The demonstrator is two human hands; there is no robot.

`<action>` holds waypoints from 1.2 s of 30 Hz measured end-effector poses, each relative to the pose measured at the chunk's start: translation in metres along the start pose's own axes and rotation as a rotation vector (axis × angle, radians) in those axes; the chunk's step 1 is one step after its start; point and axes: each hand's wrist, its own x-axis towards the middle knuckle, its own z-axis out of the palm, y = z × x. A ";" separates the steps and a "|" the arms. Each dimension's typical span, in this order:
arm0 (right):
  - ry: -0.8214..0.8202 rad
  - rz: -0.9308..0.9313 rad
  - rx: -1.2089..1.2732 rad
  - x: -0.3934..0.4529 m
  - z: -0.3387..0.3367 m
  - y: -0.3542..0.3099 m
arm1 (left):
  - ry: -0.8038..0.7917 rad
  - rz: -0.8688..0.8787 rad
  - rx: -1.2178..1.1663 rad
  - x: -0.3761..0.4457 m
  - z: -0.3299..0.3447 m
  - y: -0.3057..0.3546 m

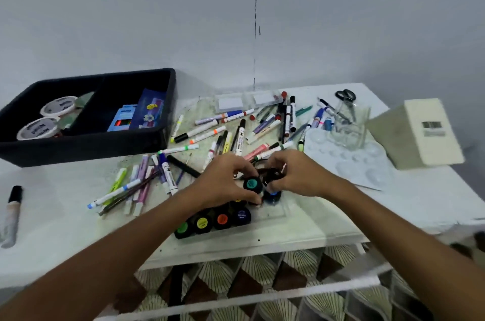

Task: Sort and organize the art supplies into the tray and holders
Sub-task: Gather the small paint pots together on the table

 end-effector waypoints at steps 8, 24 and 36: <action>-0.051 -0.121 -0.183 -0.029 0.009 0.014 | -0.067 0.032 0.175 -0.010 0.027 0.010; -0.060 -0.351 -0.332 -0.034 0.018 0.027 | 0.126 -0.053 0.273 -0.036 0.048 0.014; -0.028 -0.362 -0.378 -0.044 0.026 0.042 | 0.196 -0.084 0.285 -0.054 0.063 0.016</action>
